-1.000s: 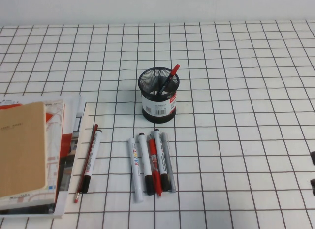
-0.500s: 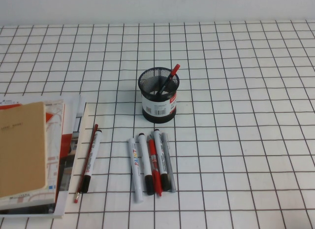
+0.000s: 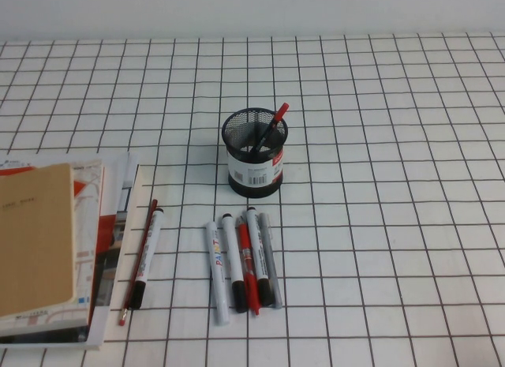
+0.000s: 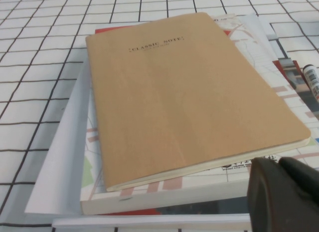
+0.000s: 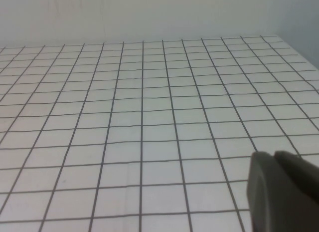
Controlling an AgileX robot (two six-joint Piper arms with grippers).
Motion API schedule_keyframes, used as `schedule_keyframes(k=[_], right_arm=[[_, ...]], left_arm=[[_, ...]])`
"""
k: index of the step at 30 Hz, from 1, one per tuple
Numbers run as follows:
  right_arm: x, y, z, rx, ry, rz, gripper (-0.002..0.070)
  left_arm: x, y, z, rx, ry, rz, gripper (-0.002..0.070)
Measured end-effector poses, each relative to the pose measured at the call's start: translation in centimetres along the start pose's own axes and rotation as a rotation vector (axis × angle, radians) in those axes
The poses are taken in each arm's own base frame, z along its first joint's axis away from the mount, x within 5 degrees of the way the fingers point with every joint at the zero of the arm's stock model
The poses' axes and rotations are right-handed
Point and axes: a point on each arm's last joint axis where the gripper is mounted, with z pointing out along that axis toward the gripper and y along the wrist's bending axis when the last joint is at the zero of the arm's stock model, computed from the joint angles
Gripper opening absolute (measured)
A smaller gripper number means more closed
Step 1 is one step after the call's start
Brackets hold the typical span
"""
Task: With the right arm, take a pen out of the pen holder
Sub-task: 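Take a marker out of the pen holder and lay it on the table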
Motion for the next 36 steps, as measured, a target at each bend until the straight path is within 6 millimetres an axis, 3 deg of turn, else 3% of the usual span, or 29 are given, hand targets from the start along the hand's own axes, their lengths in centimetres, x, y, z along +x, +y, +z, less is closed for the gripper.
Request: schedule_keyframes(k=[36], right_arm=[[1.4, 0.6, -0.1, -0.065, 0.154, 0.012, -0.0016]], left_arm=[[0.0, 0.0, 0.0, 0.000, 0.000, 0.000, -0.0004]])
